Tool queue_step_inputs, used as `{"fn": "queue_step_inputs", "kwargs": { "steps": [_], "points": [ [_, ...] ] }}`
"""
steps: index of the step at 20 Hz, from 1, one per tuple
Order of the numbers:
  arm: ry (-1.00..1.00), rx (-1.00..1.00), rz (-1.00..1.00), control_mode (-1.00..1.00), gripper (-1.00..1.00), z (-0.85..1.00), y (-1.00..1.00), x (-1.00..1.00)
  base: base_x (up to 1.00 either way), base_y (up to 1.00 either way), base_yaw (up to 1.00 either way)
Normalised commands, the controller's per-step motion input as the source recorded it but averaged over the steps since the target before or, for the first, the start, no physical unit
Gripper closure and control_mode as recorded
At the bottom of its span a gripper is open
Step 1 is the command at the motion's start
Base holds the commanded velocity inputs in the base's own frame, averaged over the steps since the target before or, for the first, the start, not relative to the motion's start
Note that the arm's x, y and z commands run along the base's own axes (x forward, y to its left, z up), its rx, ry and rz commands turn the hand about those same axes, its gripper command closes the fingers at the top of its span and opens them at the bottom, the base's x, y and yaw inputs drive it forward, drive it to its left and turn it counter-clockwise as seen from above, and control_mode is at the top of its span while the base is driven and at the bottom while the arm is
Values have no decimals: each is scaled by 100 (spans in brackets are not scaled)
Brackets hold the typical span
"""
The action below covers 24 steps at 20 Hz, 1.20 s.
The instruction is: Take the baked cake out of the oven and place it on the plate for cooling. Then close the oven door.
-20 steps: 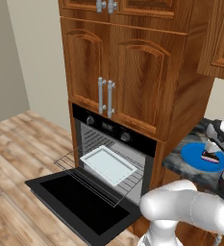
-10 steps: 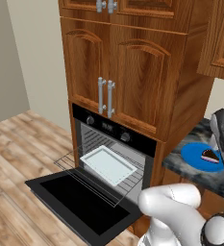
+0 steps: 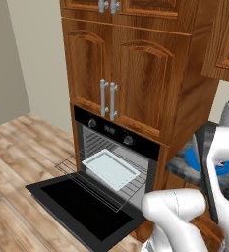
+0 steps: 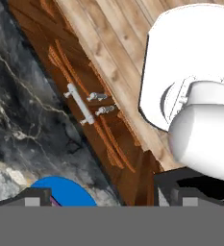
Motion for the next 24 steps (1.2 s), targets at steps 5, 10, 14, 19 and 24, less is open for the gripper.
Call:
{"fn": "queue_step_inputs", "kwargs": {
  "steps": [5, 10, 14, 19, 24],
  "points": [
    [-6, -6, 24, -100, -100, 25, 100, -23, 0, 0, 0],
    [4, -1, 35, -100, -100, 17, 100, 29, 0, 0, 0],
    [13, 0, 36, -100, -100, 9, 100, 29, 0, 0, 0],
    [16, -6, 33, -100, -100, -9, 100, 67, 0, 0, 0],
    [19, -20, 19, -100, -100, -57, 100, 99, 0, 0, 0]
  ]
}}
